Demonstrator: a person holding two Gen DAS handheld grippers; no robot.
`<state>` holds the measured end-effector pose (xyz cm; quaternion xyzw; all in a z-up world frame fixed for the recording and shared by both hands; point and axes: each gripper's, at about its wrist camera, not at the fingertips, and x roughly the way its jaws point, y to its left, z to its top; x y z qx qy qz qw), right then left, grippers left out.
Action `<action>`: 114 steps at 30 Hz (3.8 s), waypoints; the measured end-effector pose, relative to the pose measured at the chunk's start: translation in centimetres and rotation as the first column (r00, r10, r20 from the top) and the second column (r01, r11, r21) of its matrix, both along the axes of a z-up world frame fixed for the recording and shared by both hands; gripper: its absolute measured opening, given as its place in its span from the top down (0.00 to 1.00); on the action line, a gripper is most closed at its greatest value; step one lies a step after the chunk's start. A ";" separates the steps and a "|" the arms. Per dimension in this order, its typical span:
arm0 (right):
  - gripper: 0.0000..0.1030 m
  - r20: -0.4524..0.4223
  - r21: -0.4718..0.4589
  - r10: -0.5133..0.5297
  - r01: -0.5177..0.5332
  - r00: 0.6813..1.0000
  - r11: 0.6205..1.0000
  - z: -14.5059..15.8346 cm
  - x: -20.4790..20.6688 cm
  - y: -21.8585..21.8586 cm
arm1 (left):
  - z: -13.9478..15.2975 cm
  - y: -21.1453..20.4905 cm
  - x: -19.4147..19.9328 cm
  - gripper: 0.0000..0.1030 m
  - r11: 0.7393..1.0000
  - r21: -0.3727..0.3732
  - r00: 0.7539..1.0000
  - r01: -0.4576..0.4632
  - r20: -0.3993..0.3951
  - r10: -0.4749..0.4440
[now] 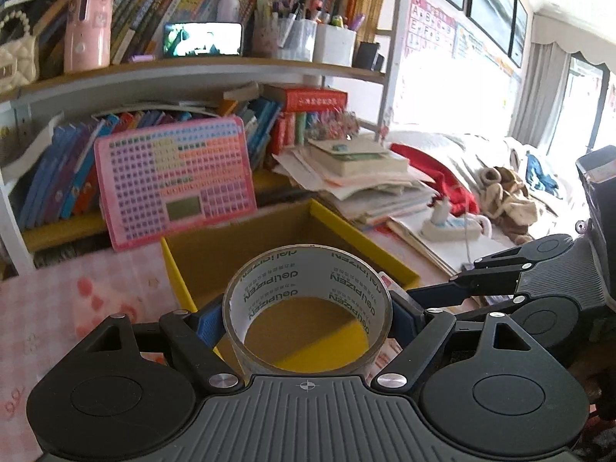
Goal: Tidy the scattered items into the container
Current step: 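Carry the tape roll and card box over the yellow box with both tools, then release the tape roll into the yellow box with the left tool while the right tool releases the card box, then withdraw both open tools up out of the yellow box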
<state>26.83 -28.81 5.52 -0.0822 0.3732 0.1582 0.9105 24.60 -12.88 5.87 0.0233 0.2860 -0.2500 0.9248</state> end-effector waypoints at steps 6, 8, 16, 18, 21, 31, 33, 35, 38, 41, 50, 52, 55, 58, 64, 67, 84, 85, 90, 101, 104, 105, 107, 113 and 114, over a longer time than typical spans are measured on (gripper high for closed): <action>0.73 0.019 -0.028 0.062 -0.062 0.998 0.998 -0.1 4.0 -0.8 | 0.1 -1.3 3.3 0.18 0.999 0.043 1.000 -0.027 0.004 0.026; 0.73 0.015 -0.047 0.086 -0.085 0.996 0.995 -0.6 5.5 -1.0 | -0.2 -1.8 4.5 0.18 0.998 0.059 0.999 -0.031 -0.004 0.032; 0.73 -0.054 -0.121 0.190 -0.195 0.980 0.973 -3.2 11.9 -1.3 | -2.8 -3.7 9.9 0.18 0.987 0.158 0.996 -0.041 -0.070 0.053; 0.73 -0.078 -0.151 0.228 -0.237 0.971 0.960 -3.9 13.4 -1.2 | -3.7 -4.2 11.4 0.18 0.979 0.204 0.995 -0.027 -0.091 0.047; 0.73 -0.122 -0.212 0.294 -0.314 0.948 0.925 -5.4 15.7 -0.7 | -4.8 -5.0 13.5 0.18 0.959 0.283 0.993 0.008 -0.114 0.025; 0.73 -0.255 -0.308 0.425 -0.489 0.869 0.816 -9.7 20.5 0.8 | -8.4 -7.6 17.6 0.18 0.900 0.422 0.979 0.104 -0.205 -0.017; 0.73 -0.268 -0.307 0.442 -0.510 0.856 0.803 -9.9 20.7 0.9 | -8.8 -7.6 17.9 0.17 0.899 0.425 0.976 0.102 -0.216 -0.009; 0.73 -0.278 -0.307 0.452 -0.525 0.847 0.794 -10.2 20.8 0.9 | -9.1 -7.5 18.2 0.17 0.895 0.434 0.974 0.101 -0.226 -0.001; 0.73 -0.286 -0.304 0.457 -0.532 0.842 0.790 -10.5 21.0 0.9 | -9.6 -7.4 18.5 0.17 0.890 0.445 0.973 0.099 -0.232 0.008; 0.73 -0.283 -0.297 0.465 -0.537 0.839 0.789 -10.4 21.3 1.1 | -9.8 -7.4 18.7 0.17 0.889 0.447 0.971 0.103 -0.240 0.008; 0.50 -0.255 -0.276 0.496 -0.554 0.830 0.785 -9.1 21.0 0.8 | -8.4 -7.3 17.7 0.08 0.889 0.451 0.983 0.081 -0.186 0.005; 0.43 -0.239 -0.275 0.499 -0.551 0.833 0.788 -8.6 20.6 0.7 | -7.9 -7.3 17.3 0.07 0.892 0.447 0.986 0.068 -0.167 0.008; 0.36 -0.215 -0.269 0.502 -0.545 0.838 0.794 -7.7 20.2 0.5 | -7.0 -7.1 16.7 0.06 0.900 0.435 0.990 0.035 -0.138 0.028; 0.33 -0.186 -0.272 0.488 -0.522 0.853 0.809 -6.7 19.8 0.1 | -5.9 -6.8 15.9 0.04 0.910 0.415 0.993 -0.005 -0.108 0.055; 0.29 -0.121 -0.245 0.456 -0.472 0.882 0.847 -4.4 18.2 -0.9 | -3.5 -5.9 13.9 0.03 0.932 0.355 0.993 -0.075 -0.064 0.104; 0.29 -0.079 -0.228 0.444 -0.450 0.893 0.864 -3.3 17.0 -1.4 | -2.5 -5.3 12.7 0.03 0.941 0.324 0.991 -0.102 -0.044 0.123; 0.19 0.145 -0.172 0.269 -0.243 0.952 0.955 0.1 7.7 -2.7 | -0.3 -2.9 3.8 0.02 0.948 0.256 0.982 -0.188 0.036 0.185; 0.19 0.153 -0.160 0.250 -0.226 0.956 0.961 0.2 7.2 -2.8 | -0.2 -2.7 3.3 0.02 0.949 0.250 0.981 -0.192 0.038 0.189; 0.19 0.168 -0.099 0.170 -0.155 0.971 0.983 0.7 4.9 -3.0 | -0.2 -1.8 0.7 0.02 0.955 0.223 0.981 -0.194 0.033 0.192; 0.18 0.132 -0.047 0.011 -0.005 0.991 0.999 -0.4 -0.7 -2.7 | -1.2 0.8 -3.5 0.02 0.960 0.202 0.980 -0.196 0.007 0.199; 0.18 0.120 -0.050 -0.017 0.023 0.993 0.998 -0.8 -2.5 -2.3 | -1.6 1.4 -4.8 0.02 0.961 0.208 0.983 -0.179 0.003 0.183; 0.18 0.118 -0.049 -0.023 0.029 0.993 0.998 -0.9 -3.1 -2.1 | -1.7 1.7 -5.3 0.02 0.963 0.208 0.984 -0.173 -0.002 0.178; 0.18 0.114 -0.045 -0.034 0.040 0.993 0.998 -1.0 -4.3 -1.6 | -1.9 2.2 -6.2 0.02 0.966 0.204 0.986 -0.161 -0.015 0.168; 0.17 0.094 -0.046 -0.060 0.064 0.994 0.997 -1.8 -7.9 0.3 | -2.6 3.9 -9.1 0.02 0.967 0.214 0.988 -0.139 -0.032 0.150; 0.17 0.089 -0.044 -0.066 0.070 0.994 0.997 -2.0 -8.6 0.6 | -2.7 4.2 -9.6 0.02 0.966 0.216 0.988 -0.139 -0.031 0.149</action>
